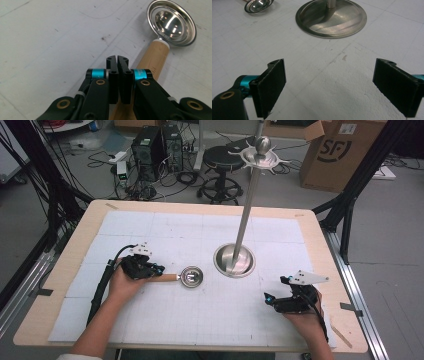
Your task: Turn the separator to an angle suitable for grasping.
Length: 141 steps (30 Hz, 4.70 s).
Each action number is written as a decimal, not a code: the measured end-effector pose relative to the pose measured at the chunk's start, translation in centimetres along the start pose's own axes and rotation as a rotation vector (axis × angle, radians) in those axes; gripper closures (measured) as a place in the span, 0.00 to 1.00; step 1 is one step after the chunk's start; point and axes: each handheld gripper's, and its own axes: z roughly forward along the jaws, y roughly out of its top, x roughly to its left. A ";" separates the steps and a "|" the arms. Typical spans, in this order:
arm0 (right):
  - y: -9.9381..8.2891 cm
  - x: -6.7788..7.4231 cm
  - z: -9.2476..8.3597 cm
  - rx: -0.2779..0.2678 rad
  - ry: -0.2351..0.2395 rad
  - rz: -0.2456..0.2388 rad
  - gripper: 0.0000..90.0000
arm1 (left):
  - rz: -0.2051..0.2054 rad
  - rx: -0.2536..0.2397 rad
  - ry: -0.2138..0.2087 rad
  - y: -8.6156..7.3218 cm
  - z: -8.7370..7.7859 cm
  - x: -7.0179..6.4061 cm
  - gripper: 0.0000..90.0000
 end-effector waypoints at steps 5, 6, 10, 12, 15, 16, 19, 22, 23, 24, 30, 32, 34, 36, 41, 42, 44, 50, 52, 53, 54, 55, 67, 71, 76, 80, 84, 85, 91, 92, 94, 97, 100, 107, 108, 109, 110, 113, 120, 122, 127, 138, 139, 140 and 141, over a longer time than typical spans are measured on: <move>0.0 0.1 -0.1 -0.002 0.000 0.001 0.11 | 0.007 -0.022 -0.024 -0.7 -0.9 -0.7 0.98; 0.0 0.1 -0.1 -0.002 -0.001 0.000 0.11 | 0.006 -0.028 -0.032 -0.9 -1.1 -0.9 0.98; 0.1 0.2 0.0 0.000 -0.003 0.000 0.11 | 0.014 -0.019 -0.050 -1.4 -1.7 -1.5 0.98; 0.1 0.2 0.0 0.002 -0.001 0.001 0.11 | 0.021 -0.027 -0.063 -1.3 -1.9 -1.9 0.98; 0.1 0.4 0.1 0.005 0.001 -0.003 0.11 | 0.044 -0.030 -0.075 -1.3 -2.0 -2.5 0.98; 0.1 0.4 0.1 0.005 0.001 -0.007 0.11 | 0.042 -0.038 -0.080 -1.4 -2.0 -2.6 0.98; 0.1 0.4 0.2 0.007 0.001 -0.004 0.11 | 0.028 -0.047 -0.066 -1.6 -2.0 -2.4 0.95; 0.1 0.4 0.3 0.009 -0.001 -0.006 0.11 | 0.030 -0.075 -0.065 -1.2 -2.2 -2.6 0.86; 0.1 0.4 0.3 0.009 0.001 -0.008 0.11 | 0.038 -0.078 -0.062 -1.0 -2.3 -2.8 0.83; 0.1 0.4 0.3 0.010 0.003 -0.008 0.11 | 0.039 -0.084 -0.062 -0.8 -2.3 -2.9 0.80; 0.2 0.4 0.3 0.009 0.004 -0.009 0.11 | 0.072 -0.044 -0.094 0.4 -1.6 -4.1 0.66; 0.2 0.4 0.2 0.007 0.001 -0.008 0.11 | 0.078 -0.030 -0.100 0.7 -1.1 -4.4 0.66; 0.2 0.4 0.2 0.005 0.002 -0.008 0.11 | 0.090 -0.006 -0.093 0.9 -0.5 -4.6 0.65; 0.2 0.4 0.1 0.001 0.001 -0.011 0.11 | 0.102 0.021 -0.083 0.9 0.2 -4.7 0.64; 0.2 0.2 -0.1 -0.004 -0.002 -0.005 0.11 | 0.149 0.067 -0.059 0.9 1.2 -5.1 0.75; 0.2 0.2 -0.1 -0.004 -0.002 -0.002 0.11 | 0.157 0.072 -0.060 1.0 1.2 -5.0 0.75; 0.2 0.2 -0.1 -0.005 -0.001 -0.007 0.11 | 0.178 0.067 -0.048 1.1 1.4 -5.2 0.75; 0.4 0.3 -0.1 -0.009 -0.002 -0.007 0.11 | 0.193 0.064 -0.067 1.6 2.1 -5.8 0.75; 0.4 0.3 -0.2 -0.012 -0.001 -0.007 0.11 | 0.199 0.064 -0.081 1.9 2.5 -6.1 0.75; 0.5 0.2 -0.2 -0.014 -0.003 -0.008 0.11 | 0.202 0.067 -0.084 2.1 2.7 -6.3 0.75; 0.5 0.2 -0.3 -0.015 -0.001 -0.009 0.11 | 0.211 0.072 -0.087 2.3 2.9 -6.5 0.75; 0.5 0.2 -0.3 -0.016 -0.001 -0.007 0.11 | 0.215 0.070 -0.094 2.5 3.2 -6.7 0.75; 0.5 0.1 -0.7 -0.033 0.001 -0.001 0.11 | 0.292 0.074 -0.197 5.8 7.5 -10.2 0.75; 0.6 0.1 -0.7 -0.036 0.003 0.002 0.11 | 0.325 0.080 -0.228 7.2 9.4 -11.6 0.76; 0.6 -0.1 -0.8 -0.046 0.004 -0.002 0.11 | 0.341 0.067 -0.265 8.6 11.4 -12.9 0.76; 0.5 -0.1 -0.8 -0.041 0.007 0.005 0.11 | 0.357 0.076 -0.279 9.6 12.6 -13.8 0.75; 0.6 0.0 -0.8 -0.044 0.007 0.002 0.11 | 0.370 0.075 -0.290 10.3 13.5 -14.8 0.76; 0.6 0.0 -0.8 -0.043 0.008 0.004 0.11 | 0.374 0.070 -0.292 10.3 13.7 -14.9 0.75; 0.4 0.0 -0.8 -0.043 0.007 -0.001 0.11 | 0.370 0.078 -0.287 10.3 13.4 -14.8 0.70; 0.4 0.0 -0.8 -0.041 0.006 0.001 0.11 | 0.361 0.069 -0.290 10.2 13.2 -14.8 0.67; 0.3 0.0 -0.9 -0.039 0.005 0.004 0.11 | 0.357 0.059 -0.293 10.2 12.7 -14.7 0.63; 0.2 0.0 -1.1 -0.039 0.002 0.005 0.11 | 0.326 0.039 -0.280 9.8 11.2 -14.2 0.60; 0.1 -0.1 -1.2 -0.040 0.001 0.005 0.11 | 0.260 -0.016 -0.261 9.2 9.0 -13.2 0.53; -0.1 -0.1 -1.0 -0.034 0.003 0.010 0.11 | 0.214 -0.122 -0.191 6.7 2.6 -11.0 0.44; 0.0 -0.1 -1.0 -0.033 0.004 0.004 0.11 | 0.211 -0.137 -0.182 6.1 1.7 -10.5 0.44; 0.1 0.0 -0.9 -0.031 0.005 -0.001 0.11 | 0.191 -0.163 -0.180 5.5 0.8 -10.1 0.44; 0.2 0.1 -0.9 -0.029 0.003 -0.002 0.11 | 0.179 -0.186 -0.169 4.8 0.1 -9.6 0.43; 0.4 0.3 -0.7 -0.027 0.005 -0.007 0.11 | 0.135 -0.219 -0.134 3.6 -1.7 -8.1 0.38; 0.4 0.5 -0.3 -0.014 0.015 -0.014 0.11 | 0.108 -0.302 -0.153 1.9 -4.3 -6.0 0.30; 0.4 0.5 -0.3 -0.017 0.017 -0.014 0.11 | 0.112 -0.311 -0.151 1.5 -4.8 -5.9 0.28; 0.3 0.4 -0.3 -0.017 0.016 -0.009 0.11 | 0.087 -0.335 -0.133 0.5 -5.6 -5.2 0.22; 0.3 0.2 -0.2 -0.019 0.021 -0.012 0.11 | 0.064 -0.378 -0.085 0.1 -6.2 -4.6 0.02; 0.3 0.2 -0.2 -0.019 0.020 -0.013 0.11 | 0.065 -0.381 -0.093 0.0 -6.2 -4.5 0.02; 0.4 0.2 -0.2 -0.020 0.019 -0.011 0.11 | 0.066 -0.382 -0.089 0.0 -6.2 -4.6 0.02; 0.4 0.1 -0.2 -0.021 0.018 -0.012 0.11 | 0.068 -0.380 -0.092 -0.1 -6.1 -4.6 0.02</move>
